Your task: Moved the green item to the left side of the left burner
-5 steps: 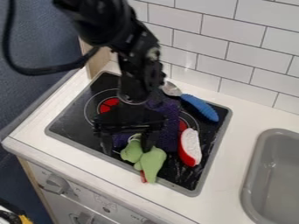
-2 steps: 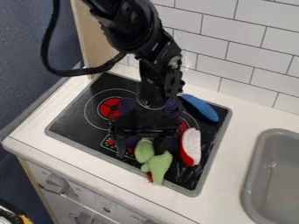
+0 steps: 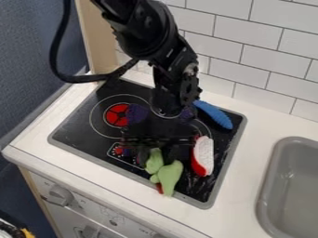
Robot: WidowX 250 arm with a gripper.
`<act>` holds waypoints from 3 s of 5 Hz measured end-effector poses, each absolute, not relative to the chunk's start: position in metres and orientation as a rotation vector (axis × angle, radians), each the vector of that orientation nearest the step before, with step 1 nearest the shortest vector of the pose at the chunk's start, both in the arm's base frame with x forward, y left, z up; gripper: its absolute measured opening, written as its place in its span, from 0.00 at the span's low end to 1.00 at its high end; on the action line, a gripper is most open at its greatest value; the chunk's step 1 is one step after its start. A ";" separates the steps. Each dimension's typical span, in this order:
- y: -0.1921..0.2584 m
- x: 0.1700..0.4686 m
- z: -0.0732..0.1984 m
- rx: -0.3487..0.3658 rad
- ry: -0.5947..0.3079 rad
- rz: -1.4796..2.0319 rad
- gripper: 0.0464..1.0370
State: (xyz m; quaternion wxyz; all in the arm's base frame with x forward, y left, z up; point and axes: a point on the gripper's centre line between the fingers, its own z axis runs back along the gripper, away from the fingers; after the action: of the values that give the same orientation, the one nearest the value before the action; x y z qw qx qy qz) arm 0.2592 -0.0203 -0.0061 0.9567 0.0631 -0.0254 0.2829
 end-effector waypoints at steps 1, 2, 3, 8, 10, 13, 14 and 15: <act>-0.023 0.257 -0.005 0.110 -0.072 0.574 0.33; -0.023 0.253 -0.003 0.104 -0.072 0.578 0.33; -0.023 0.244 0.009 0.080 -0.060 0.560 0.33; 0.103 0.307 0.075 0.041 -0.161 0.879 0.33; 0.152 0.351 0.054 0.045 -0.139 0.980 0.33; 0.137 0.365 0.024 0.052 -0.098 0.936 0.72; 0.135 0.362 0.021 0.066 -0.087 0.941 0.96; 0.130 0.358 0.021 0.080 -0.078 0.941 0.97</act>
State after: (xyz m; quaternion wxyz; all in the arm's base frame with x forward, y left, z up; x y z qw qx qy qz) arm 0.3578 0.1298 0.0212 0.8898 0.0383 -0.0378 0.4533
